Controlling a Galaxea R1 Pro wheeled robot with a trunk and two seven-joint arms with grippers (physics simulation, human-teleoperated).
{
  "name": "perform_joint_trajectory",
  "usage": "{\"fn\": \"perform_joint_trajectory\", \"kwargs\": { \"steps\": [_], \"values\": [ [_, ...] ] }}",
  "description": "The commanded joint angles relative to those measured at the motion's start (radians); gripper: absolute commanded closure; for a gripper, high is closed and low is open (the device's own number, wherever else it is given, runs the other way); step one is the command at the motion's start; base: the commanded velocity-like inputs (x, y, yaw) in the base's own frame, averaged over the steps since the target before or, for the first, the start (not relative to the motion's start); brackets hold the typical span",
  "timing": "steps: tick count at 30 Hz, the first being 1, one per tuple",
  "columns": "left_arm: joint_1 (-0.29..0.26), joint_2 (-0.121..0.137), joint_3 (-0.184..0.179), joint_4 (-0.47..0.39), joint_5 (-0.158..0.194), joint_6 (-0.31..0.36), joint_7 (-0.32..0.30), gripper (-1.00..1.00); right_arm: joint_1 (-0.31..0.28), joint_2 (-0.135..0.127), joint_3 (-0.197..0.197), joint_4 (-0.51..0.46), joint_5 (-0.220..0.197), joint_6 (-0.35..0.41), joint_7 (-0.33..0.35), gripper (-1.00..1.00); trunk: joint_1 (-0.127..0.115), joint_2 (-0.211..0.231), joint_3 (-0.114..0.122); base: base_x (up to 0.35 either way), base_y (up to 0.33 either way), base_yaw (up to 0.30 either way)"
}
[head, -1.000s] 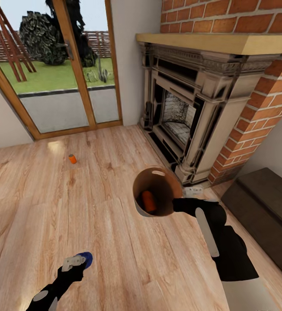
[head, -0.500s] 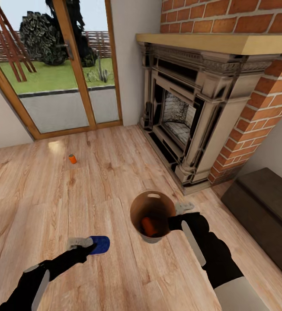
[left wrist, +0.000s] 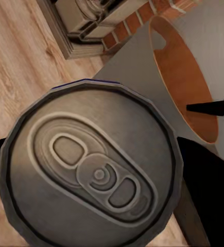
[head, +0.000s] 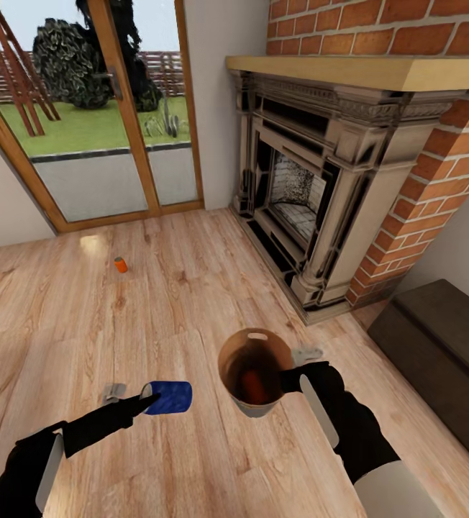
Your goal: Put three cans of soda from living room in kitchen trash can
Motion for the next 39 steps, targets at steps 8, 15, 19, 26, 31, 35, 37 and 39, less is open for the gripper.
{"fn": "perform_joint_trajectory", "kwargs": {
  "steps": [8, 15, 19, 26, 31, 35, 37, 39],
  "values": [
    [0.000, 0.000, -0.002, -0.021, 0.002, 0.036, -0.059, 1.00, -0.001, 0.000, 0.001, 0.062, -0.001, -0.046, 0.000, 1.00, 0.000, 0.000, 0.000, 0.000, 0.000, 0.000],
    [0.000, 0.000, -0.006, -0.022, 0.084, 0.041, -0.069, 1.00, -0.001, 0.000, 0.002, 0.097, -0.001, -0.054, 0.000, 1.00, 0.000, 0.000, 0.000, 0.000, 0.000, 0.000],
    [0.000, 0.000, -0.008, -0.022, 0.132, 0.042, -0.070, 1.00, -0.001, 0.000, 0.002, 0.136, -0.002, -0.081, 0.001, 1.00, 0.000, 0.000, 0.000, 0.000, 0.000, 0.000],
    [0.000, -0.005, -0.010, -0.021, 0.146, 0.043, -0.071, 1.00, -0.001, 0.002, 0.003, 0.247, -0.002, -0.144, 0.005, 1.00, 0.000, 0.000, 0.000, 0.000, 0.000, 0.000],
    [0.000, -0.028, -0.010, -0.019, 0.168, 0.043, -0.071, 1.00, -0.001, 0.002, 0.004, 0.273, -0.003, -0.158, 0.006, 1.00, 0.000, 0.000, 0.000, 0.000, 0.000, 0.000],
    [0.000, -0.066, -0.014, -0.015, 0.179, 0.042, -0.071, 1.00, -0.001, 0.002, 0.011, 0.329, -0.004, -0.214, 0.006, 1.00, 0.000, 0.000, 0.000, 0.000, 0.000, 0.000],
    [0.000, -0.080, -0.035, -0.013, 0.180, 0.042, -0.071, 1.00, -0.001, 0.003, 0.024, 0.344, -0.004, -0.224, 0.007, 1.00, 0.000, 0.000, 0.000, 0.000, 0.000, 0.000],
    [0.000, -0.098, -0.091, -0.012, 0.181, 0.042, -0.070, 1.00, -0.001, 0.004, 0.038, 0.355, -0.004, -0.231, 0.007, 1.00, 0.000, 0.000, 0.000, 0.000, 0.000, 0.000]
  ]
}}
